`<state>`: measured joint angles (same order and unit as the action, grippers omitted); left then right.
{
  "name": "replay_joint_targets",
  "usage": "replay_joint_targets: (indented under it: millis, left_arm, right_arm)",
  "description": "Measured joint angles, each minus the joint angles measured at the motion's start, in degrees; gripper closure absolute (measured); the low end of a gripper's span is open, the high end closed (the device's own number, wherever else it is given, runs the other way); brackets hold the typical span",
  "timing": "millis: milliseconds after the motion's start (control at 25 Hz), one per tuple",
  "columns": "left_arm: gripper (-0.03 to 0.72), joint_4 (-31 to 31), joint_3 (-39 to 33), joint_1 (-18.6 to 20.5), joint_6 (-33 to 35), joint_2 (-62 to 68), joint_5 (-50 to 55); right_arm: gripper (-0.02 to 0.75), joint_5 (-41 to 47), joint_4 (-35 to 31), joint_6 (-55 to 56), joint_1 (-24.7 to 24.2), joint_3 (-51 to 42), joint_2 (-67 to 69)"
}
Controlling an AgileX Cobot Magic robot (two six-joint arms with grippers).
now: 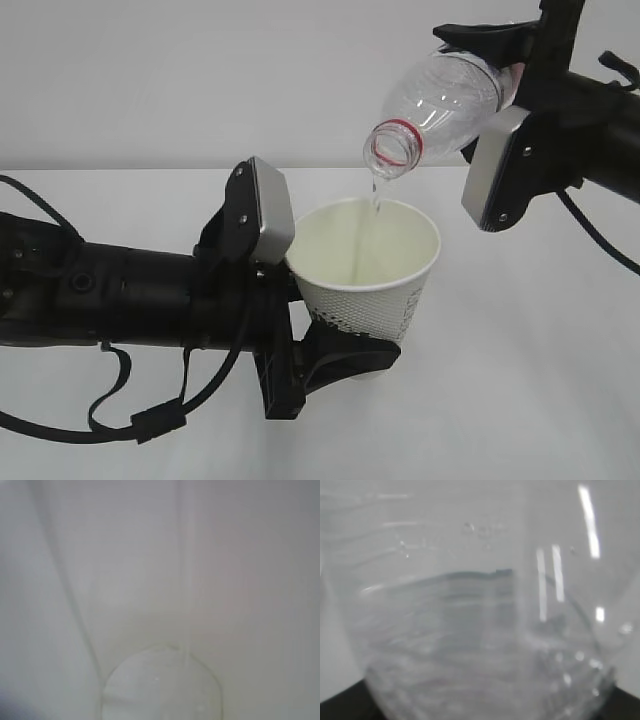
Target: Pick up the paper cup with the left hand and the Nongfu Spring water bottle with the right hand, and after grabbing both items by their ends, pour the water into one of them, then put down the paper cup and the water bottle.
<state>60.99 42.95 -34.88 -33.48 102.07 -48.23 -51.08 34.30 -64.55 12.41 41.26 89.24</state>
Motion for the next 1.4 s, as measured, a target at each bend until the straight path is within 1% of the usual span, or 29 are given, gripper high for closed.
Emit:
replay_joint_targets:
  millis: [1400]
  left_arm:
    - [0.178,0.11,0.00,0.00,0.00,0.00,0.13]
  right_arm:
    - [0.260,-0.09,0.00,-0.08,0.00,0.00,0.00]
